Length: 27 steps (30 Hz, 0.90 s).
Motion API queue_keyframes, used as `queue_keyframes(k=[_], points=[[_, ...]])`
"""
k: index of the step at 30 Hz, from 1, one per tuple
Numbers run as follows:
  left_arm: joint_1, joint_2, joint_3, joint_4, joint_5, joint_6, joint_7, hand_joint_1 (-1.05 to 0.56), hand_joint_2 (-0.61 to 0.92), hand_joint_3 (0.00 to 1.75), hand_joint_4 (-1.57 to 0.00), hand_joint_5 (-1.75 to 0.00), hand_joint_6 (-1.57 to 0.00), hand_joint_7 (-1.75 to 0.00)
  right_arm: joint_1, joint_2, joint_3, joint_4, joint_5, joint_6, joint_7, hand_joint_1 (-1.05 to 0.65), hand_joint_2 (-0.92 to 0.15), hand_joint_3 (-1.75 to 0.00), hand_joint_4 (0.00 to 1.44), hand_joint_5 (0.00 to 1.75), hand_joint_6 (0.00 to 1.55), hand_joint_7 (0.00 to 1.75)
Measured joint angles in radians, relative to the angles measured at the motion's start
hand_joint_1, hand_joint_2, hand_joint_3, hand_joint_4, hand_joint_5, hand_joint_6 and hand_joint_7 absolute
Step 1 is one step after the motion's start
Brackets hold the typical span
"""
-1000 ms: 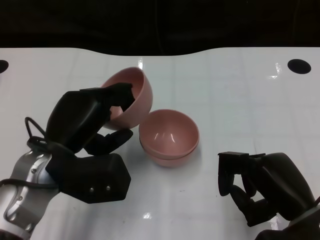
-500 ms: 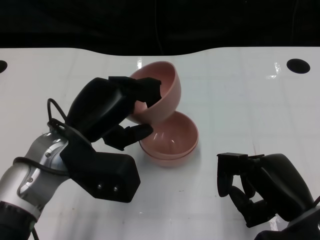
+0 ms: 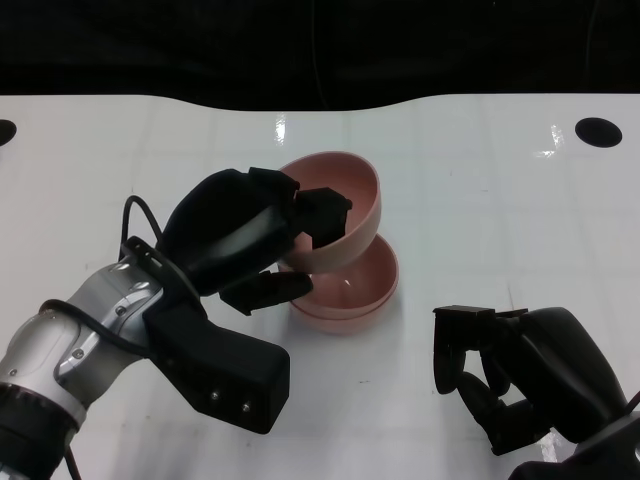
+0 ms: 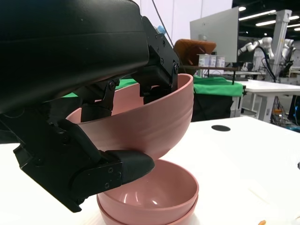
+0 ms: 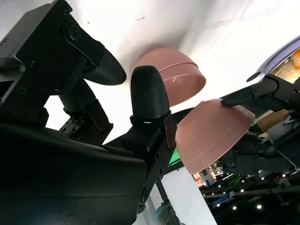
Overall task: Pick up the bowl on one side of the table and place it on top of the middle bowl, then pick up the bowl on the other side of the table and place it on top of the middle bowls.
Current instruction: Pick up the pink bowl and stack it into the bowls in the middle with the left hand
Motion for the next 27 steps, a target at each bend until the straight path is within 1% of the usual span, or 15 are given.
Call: queue_keyframes(k=[2,5,8,13,21,23,24,25,26,27], points=[[-0.01,0.005,-0.006,0.001,0.01,0.001,0.0,-0.24,0.43,1.19,-0.95,-1.75,-0.75,-1.75,0.0,0.0,0.001,-0.002,0.0,0.003,0.0,-0.03,-0.16,-1.54,1.0,1.75,0.8,1.66],[-0.022,0.005,-0.019,0.01,0.015,0.006,-0.001,-0.23,0.46,1.13,-0.94,-1.75,-0.74,-1.75,0.0,0.0,0.001,-0.003,-0.001,0.006,0.0,-0.04,-0.15,-1.54,1.0,1.75,0.8,1.66],[-0.039,0.004,-0.036,0.025,0.015,0.022,-0.039,-0.22,0.46,1.1,-0.92,-1.75,-0.73,-1.75,0.0,0.001,0.002,-0.003,-0.001,0.007,0.0,-0.04,-0.15,-1.55,1.01,1.75,0.8,1.66],[-0.052,-0.004,-0.042,0.033,0.009,0.049,-0.096,-0.21,0.48,1.06,-0.9,-1.75,-0.71,-1.75,0.0,0.001,0.004,-0.003,-0.003,0.008,0.0,-0.05,-0.15,-1.56,1.01,1.75,0.8,1.66],[-0.076,-0.022,-0.08,0.074,0.016,0.073,-0.098,-0.21,0.51,1.0,-0.9,-1.75,-0.68,-1.74,0.0,0.005,0.01,-0.01,-0.012,0.018,0.001,-0.04,-0.16,-1.56,1.0,1.75,0.8,1.65],[-0.084,-0.023,-0.088,0.086,0.018,0.074,-0.098,-0.22,0.54,0.96,-0.87,-1.75,-0.68,-1.71,0.0,0.005,0.01,-0.01,-0.013,0.018,0.002,-0.05,-0.16,-1.56,1.0,1.75,0.8,1.65],[-0.089,-0.023,-0.096,0.093,0.025,0.075,-0.098,-0.22,0.56,0.93,-0.85,-1.75,-0.68,-1.69,0.0,0.005,0.01,-0.01,-0.013,0.018,0.002,-0.05,-0.16,-1.56,1.0,1.75,0.8,1.64],[-0.093,-0.024,-0.102,0.1,0.031,0.075,-0.098,-0.23,0.59,0.9,-0.82,-1.7,-0.68,-1.59,0.0,0.005,0.01,-0.01,-0.013,0.018,0.002,-0.05,-0.16,-1.57,1.0,1.75,0.8,1.64],[-0.096,-0.026,-0.107,0.108,0.032,0.076,-0.103,-0.24,0.64,0.81,-0.81,-1.55,-0.74,-1.3,0.0,0.005,0.01,-0.011,-0.013,0.018,0.002,-0.05,-0.16,-1.57,1.0,1.75,0.8,1.64],[-0.098,-0.028,-0.109,0.111,0.031,0.078,-0.117,-0.25,0.7,0.72,-0.81,-1.43,-0.79,-1.08,0.0,0.005,0.01,-0.011,-0.013,0.018,0.003,-0.05,-0.16,-1.57,1.0,1.75,0.8,1.64]])
